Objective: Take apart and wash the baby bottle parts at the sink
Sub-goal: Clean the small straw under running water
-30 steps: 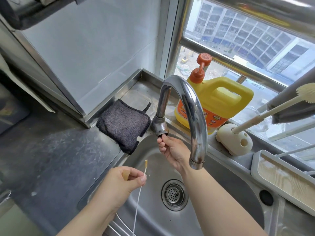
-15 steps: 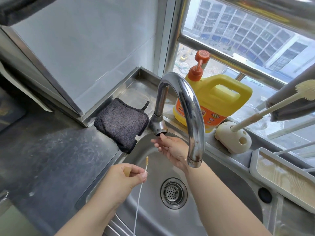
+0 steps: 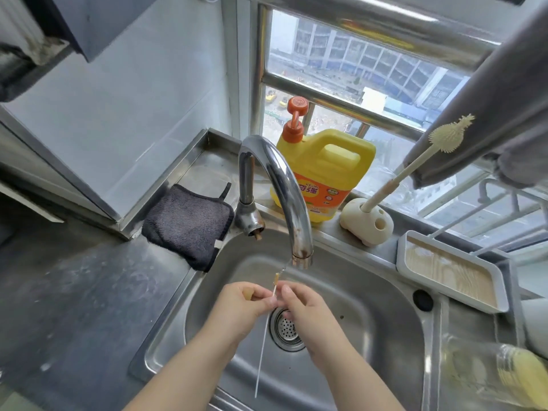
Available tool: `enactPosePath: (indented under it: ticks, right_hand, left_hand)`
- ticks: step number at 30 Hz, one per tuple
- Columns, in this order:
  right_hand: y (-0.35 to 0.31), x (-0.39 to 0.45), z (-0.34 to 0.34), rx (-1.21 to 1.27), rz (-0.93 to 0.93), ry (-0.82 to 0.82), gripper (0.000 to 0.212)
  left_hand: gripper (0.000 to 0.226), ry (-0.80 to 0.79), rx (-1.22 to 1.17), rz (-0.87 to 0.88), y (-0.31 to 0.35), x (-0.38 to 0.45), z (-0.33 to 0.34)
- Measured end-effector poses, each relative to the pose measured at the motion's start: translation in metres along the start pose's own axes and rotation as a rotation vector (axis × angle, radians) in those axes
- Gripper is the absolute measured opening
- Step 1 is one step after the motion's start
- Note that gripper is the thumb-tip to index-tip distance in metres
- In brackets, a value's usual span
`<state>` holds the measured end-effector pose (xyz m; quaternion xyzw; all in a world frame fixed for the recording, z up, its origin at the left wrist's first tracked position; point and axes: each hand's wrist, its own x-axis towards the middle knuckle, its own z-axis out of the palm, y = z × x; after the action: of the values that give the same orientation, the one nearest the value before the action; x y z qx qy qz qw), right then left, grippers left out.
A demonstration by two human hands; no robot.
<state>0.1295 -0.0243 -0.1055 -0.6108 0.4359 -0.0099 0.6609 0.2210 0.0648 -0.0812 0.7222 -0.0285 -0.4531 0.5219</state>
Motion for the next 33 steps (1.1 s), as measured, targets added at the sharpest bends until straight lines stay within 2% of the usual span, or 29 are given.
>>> enactPosePath:
  ticks: [5, 9, 11, 12, 15, 18, 23, 33]
  right_hand:
    - [-0.007, -0.009, 0.001, 0.107, -0.019, 0.039, 0.018]
    - [-0.011, -0.012, 0.002, 0.106, -0.039, 0.103, 0.020]
    - [-0.012, -0.012, 0.003, 0.106, -0.045, 0.120, 0.021]
    - [-0.013, -0.012, 0.002, 0.120, -0.042, 0.124, 0.021]
    - [-0.018, -0.014, 0.001, 0.224, -0.007, 0.099, 0.020]
    - [-0.024, -0.016, 0.003, 0.254, 0.020, 0.082, 0.017]
    - [-0.032, -0.015, 0.007, 0.244, -0.014, 0.086, 0.021]
    - [-0.034, -0.015, 0.009, 0.281, 0.013, 0.051, 0.011]
  left_hand:
    - [0.005, -0.056, 0.031, 0.037, 0.005, -0.004, 0.007]
    - [0.010, -0.061, 0.031, 0.042, 0.005, -0.008, 0.008]
    - [0.002, -0.067, 0.062, 0.046, 0.005, -0.011, 0.007]
    - [0.010, -0.057, 0.076, 0.048, 0.005, -0.011, 0.005]
    - [0.025, -0.019, 0.144, 0.030, -0.001, -0.008, -0.001]
    - [0.015, -0.019, 0.144, 0.007, -0.002, -0.007, -0.005]
    - [0.022, -0.032, 0.151, 0.054, -0.003, -0.010, -0.013]
    - [0.018, -0.098, 0.099, 0.085, -0.010, -0.008, -0.017]
